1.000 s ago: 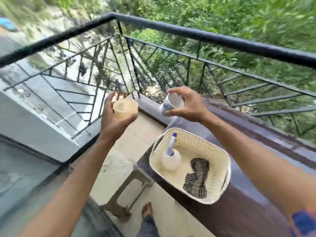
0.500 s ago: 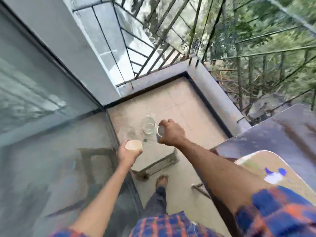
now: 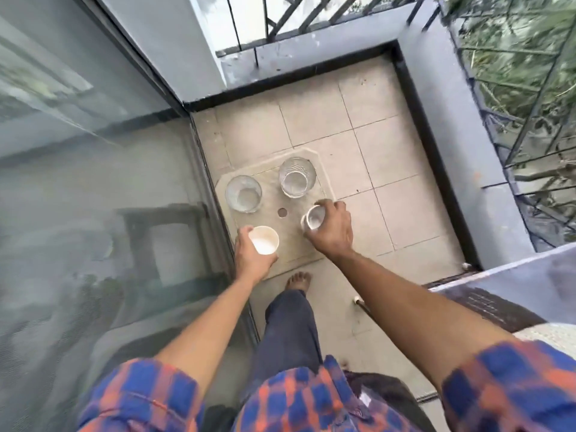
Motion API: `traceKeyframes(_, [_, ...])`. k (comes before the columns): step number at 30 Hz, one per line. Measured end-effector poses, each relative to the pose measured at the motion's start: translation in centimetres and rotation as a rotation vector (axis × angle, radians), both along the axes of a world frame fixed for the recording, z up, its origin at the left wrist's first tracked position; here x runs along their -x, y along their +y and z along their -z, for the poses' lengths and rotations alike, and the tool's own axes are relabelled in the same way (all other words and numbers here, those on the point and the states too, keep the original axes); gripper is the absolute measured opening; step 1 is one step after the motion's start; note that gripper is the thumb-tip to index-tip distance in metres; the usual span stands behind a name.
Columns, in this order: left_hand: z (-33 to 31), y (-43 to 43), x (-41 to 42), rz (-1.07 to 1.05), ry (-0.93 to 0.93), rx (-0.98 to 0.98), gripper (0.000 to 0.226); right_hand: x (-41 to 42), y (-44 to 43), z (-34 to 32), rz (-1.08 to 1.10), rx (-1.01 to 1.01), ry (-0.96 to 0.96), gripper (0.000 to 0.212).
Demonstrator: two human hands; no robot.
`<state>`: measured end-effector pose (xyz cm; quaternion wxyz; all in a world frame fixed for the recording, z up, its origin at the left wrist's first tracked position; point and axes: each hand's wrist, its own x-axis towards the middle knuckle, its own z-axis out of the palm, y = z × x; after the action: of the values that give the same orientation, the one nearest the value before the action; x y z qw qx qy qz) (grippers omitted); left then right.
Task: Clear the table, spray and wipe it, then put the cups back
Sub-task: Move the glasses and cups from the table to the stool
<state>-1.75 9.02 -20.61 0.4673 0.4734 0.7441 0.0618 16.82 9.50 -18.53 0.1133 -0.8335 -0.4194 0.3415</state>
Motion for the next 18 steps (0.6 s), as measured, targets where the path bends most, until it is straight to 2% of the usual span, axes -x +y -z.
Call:
traceKeyframes(6, [2.6, -0.8, -0.3, -0.002, 0.091, -0.090, 0.084, 0.3, 0.5, 3.3, -0.068, 0.015, -0.051, 0.055])
traceKeyframes(11, [2.5, -1.4, 0.6, 0.092, 0.120, -0.134, 0.101, 0.7, 0.1, 3.5, -0.098, 0.032, -0.029, 0.064])
traceKeyframes(15, [0.9, -1.1, 1.3, 0.111, 0.121, -0.142, 0.101, 0.1, -0.1, 1.7, -0.037, 0.065, 0.064, 0.069])
traceKeyframes(18, [-1.5, -1.0, 1.4, 0.142, 0.126, -0.182, 0.091, -0.6, -0.6, -0.5, 0.074, 0.029, 0.137, 0.058])
